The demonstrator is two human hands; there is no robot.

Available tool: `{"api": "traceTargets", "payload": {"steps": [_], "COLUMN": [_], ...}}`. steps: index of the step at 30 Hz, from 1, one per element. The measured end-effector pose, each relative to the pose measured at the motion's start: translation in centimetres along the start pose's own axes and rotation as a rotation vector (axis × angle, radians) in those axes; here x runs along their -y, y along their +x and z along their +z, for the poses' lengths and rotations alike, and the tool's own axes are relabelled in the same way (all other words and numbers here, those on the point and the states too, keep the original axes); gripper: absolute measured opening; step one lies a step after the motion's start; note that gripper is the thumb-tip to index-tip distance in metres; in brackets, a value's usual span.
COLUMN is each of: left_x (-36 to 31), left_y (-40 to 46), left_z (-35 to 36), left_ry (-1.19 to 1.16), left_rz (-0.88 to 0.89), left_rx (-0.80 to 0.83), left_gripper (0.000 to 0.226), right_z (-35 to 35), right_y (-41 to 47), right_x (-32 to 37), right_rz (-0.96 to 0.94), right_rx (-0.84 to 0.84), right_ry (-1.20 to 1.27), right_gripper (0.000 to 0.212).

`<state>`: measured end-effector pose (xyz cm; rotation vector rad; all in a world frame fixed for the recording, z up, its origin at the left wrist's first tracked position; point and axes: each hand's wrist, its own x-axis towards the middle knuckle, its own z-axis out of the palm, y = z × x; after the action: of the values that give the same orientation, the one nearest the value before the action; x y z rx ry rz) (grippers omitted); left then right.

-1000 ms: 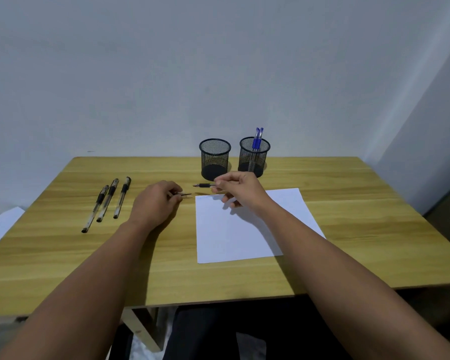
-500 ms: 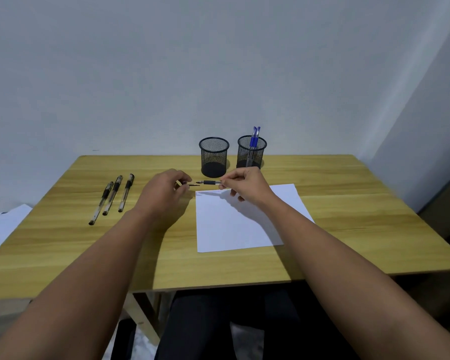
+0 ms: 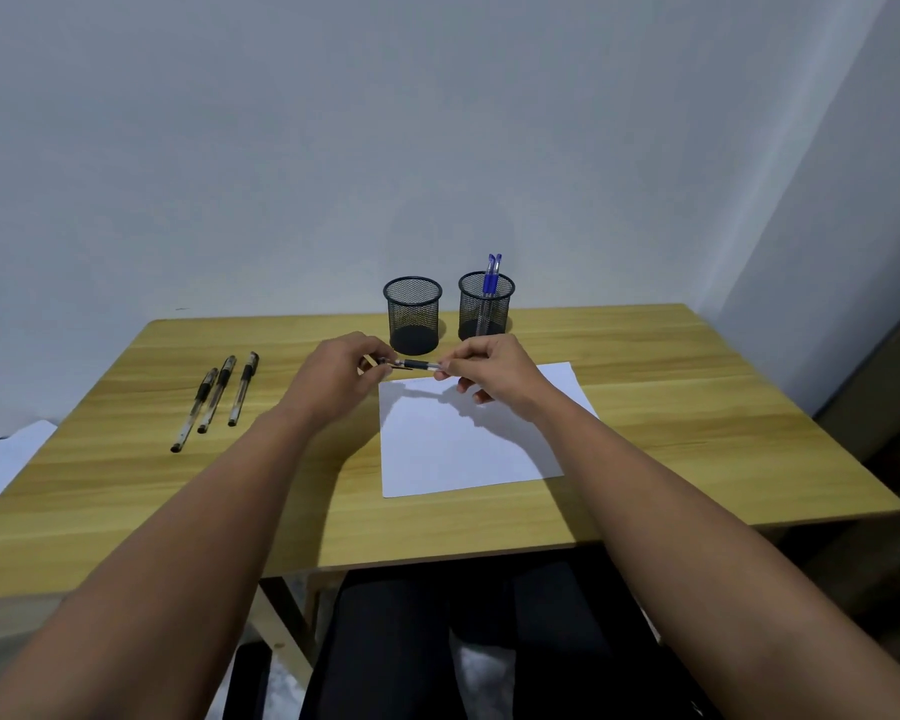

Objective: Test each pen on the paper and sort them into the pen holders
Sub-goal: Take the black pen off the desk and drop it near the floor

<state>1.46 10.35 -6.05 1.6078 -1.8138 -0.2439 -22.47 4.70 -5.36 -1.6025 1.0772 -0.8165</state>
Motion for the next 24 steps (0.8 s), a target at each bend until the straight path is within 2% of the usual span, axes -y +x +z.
{"api": "traceTargets", "payload": {"steps": [2,5,8,12,17,24], "left_x": [-0.9,-2.5,-3.8,-5.5,-7.7,-10.5], "left_y": [0.3,0.7,0.8,1.2,2.1,3.3], "left_z": [0.0,-0.3,0.1,1.3,1.9,3.7], "left_ry": [-0.208,-0.654,-0.892,-0.963,-0.942,-0.911], "left_rz": [-0.092,-0.276,-0.424,-0.524,-0.511,-0.514], "left_rx": [-0.017,-0.076,-0.126,-0.169,-0.198,-0.132], "left_gripper": [0.012,0.013,0.013,0.008,0.004,0.003], "right_z": [-0.1,-0.4,-0.5,-0.8,-1.8,-5.1], "right_y": [-0.2,-0.5,-0.6,-1.1,-1.8,-3.2], "right_x": [-0.1,-0.4,-0.8,-1.0,-1.1,-1.5], "right_rz": [0.016,0.016,0.009,-0.011,-0.037,-0.008], "right_rx": [0.026,0.028,0.006,-0.067,-0.139,-0.144], "right_ry": [0.016,0.093,0.16,0.178,0.22,0.208], "right_gripper": [0.007,0.015,0.016,0.009,0.01,0.011]}}
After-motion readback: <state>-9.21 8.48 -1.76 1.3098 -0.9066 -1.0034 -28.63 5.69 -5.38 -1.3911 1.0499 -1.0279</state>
